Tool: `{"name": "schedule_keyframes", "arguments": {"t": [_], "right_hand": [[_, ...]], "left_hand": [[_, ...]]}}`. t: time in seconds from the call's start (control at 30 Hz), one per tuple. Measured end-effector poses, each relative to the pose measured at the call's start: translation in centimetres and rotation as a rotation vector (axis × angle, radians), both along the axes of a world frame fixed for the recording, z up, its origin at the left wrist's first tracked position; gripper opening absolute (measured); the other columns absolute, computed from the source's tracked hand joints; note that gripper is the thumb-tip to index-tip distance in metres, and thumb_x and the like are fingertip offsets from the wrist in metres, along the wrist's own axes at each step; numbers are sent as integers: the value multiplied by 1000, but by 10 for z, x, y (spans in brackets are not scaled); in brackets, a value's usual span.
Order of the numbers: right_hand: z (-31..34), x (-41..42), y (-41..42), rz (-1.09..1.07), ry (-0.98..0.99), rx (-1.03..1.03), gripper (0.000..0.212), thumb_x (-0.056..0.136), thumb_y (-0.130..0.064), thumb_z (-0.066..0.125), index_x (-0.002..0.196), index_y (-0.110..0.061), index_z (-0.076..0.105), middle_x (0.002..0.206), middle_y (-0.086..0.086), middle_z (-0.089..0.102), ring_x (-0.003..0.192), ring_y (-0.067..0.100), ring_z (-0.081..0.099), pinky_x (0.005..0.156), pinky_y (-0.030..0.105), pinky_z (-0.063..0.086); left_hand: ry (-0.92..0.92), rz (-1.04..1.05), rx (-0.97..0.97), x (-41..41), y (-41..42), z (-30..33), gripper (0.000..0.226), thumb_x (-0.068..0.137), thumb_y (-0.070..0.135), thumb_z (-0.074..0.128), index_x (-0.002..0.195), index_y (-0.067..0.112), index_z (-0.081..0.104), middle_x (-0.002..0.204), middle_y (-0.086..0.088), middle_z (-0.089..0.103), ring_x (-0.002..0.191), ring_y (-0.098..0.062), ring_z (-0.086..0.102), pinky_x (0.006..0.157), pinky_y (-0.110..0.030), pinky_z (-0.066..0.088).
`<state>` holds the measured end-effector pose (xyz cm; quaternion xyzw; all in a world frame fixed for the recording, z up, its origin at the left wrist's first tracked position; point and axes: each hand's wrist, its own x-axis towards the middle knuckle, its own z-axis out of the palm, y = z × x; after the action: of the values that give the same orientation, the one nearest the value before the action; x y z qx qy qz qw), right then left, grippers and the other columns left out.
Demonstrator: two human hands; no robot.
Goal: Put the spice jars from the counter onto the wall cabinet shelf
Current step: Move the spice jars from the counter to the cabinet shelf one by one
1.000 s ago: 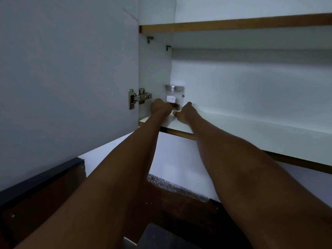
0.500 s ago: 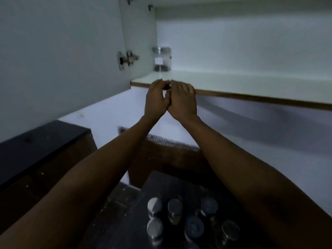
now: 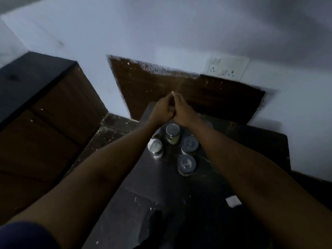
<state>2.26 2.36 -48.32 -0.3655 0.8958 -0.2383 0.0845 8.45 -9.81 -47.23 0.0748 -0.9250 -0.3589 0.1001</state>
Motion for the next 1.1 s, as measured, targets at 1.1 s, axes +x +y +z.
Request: {"name": "schedule_keyframes", "arguments": {"t": [1.1], "right_hand": [[-126,43,110,-649,-625,-273,60,82,-3,79,137,-6,57,137,10,65,128,27,61,105,35,49]], "left_hand": [[-391,161,359,22,87,-132,41,93,-6,59,132,3,66,129,-16,71,124,-30,66,111,-44,51]]}}
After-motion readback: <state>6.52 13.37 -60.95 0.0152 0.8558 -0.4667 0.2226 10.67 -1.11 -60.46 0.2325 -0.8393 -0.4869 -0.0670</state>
